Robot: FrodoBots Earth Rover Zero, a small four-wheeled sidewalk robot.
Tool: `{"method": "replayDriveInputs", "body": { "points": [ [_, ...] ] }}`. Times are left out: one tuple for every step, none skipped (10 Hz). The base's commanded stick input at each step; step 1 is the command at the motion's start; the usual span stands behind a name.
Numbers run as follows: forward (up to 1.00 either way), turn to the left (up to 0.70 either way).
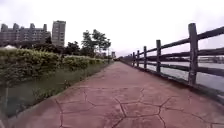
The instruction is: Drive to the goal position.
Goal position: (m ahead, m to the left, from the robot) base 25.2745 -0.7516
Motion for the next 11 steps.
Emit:
{"method": "replayDriveInputs", "body": {
  "points": [
    [1.0,0.0],
    [1.0,0.0],
    [1.0,0.0],
    [1.0,0.0],
    [1.0,0.0],
    [1.0,0.0],
    [1.0,0.0],
    [1.0,0.0],
    [1.0,0.0],
    [1.0,0.0],
    [1.0,0.0]
  ]
}}
